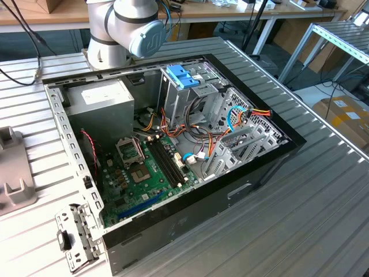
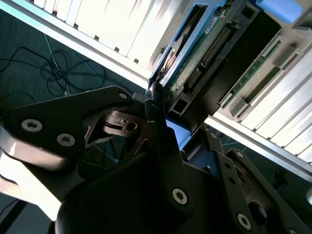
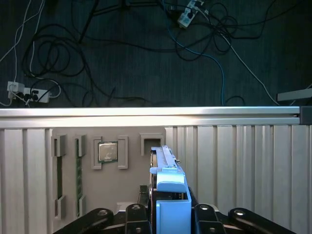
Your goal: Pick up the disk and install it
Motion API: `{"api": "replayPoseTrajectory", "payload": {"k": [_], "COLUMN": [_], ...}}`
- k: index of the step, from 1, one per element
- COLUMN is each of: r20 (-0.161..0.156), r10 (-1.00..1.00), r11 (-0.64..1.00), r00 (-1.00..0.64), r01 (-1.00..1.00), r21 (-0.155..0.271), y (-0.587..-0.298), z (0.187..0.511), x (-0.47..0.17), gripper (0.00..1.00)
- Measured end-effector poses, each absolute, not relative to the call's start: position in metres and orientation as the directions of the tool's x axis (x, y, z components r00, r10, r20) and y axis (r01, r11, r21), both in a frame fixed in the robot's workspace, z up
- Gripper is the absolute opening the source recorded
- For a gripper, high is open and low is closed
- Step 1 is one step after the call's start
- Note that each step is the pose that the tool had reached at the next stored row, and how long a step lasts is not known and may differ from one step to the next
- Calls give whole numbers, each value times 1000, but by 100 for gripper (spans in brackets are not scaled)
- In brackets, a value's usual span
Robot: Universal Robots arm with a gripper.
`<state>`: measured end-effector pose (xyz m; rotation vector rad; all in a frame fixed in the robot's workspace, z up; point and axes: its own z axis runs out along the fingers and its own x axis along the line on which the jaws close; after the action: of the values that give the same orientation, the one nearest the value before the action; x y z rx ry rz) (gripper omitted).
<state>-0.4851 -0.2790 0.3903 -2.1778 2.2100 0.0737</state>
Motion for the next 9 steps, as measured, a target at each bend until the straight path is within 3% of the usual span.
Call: {"api": "replayPoseTrajectory", "payload": {"k": [9], "r20": [-60], "r10": [-998], "r11": [14], "r00": [-15], "r01": [-1000], "r21": [7], "y": [-279], "z": [399], "x": [-485], "gripper": [37]}}
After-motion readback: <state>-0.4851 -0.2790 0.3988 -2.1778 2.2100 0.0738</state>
